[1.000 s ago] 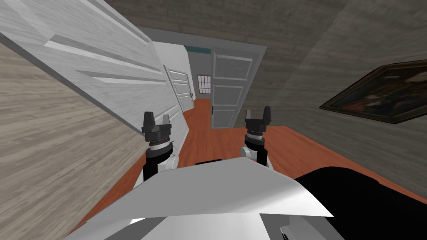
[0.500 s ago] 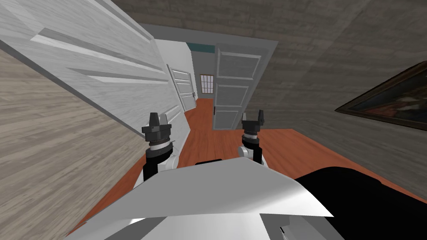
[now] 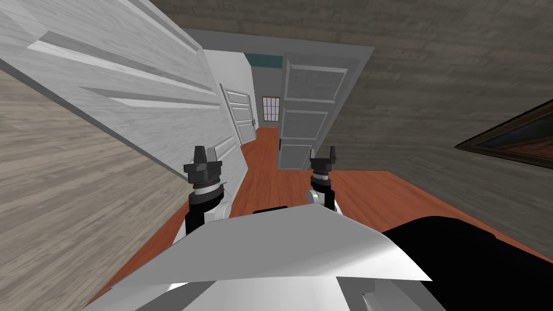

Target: Pull the door open

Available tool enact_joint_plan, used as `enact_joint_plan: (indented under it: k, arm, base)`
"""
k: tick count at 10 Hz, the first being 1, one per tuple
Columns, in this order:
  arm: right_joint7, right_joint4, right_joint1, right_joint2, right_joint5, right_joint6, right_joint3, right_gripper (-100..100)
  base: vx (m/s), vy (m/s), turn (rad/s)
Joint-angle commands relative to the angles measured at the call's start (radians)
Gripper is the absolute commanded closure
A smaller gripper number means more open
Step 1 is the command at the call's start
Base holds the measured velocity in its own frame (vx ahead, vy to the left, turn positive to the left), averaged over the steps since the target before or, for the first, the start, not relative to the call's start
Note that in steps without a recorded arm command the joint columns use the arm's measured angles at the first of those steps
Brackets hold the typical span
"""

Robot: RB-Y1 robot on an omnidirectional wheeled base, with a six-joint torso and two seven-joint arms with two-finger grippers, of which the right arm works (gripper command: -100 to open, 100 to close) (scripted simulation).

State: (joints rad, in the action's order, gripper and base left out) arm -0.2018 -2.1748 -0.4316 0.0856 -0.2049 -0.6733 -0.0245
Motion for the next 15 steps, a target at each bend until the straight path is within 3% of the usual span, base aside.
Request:
enact_joint_plan:
  k: [1, 10, 11, 15]
  arm:
    - [-0.022, 0.033, 0.009, 0.005, -0.02, -0.008, 0.005, -100]
    - [-0.152, 0.222, 0.057, 0.028, -0.149, -0.048, 0.04, -100]
    - [-0.183, 0.267, 0.068, 0.033, -0.18, -0.057, 0.049, -100]
    - [-0.248, 0.362, 0.091, 0.044, -0.244, -0.077, 0.067, -100]
  base:
    - [0.078, -0.017, 0.071]
    - [0.096, -0.01, 0.08]
    - [0.127, -0.017, 0.131]
    - [0.114, -0.021, 0.098]
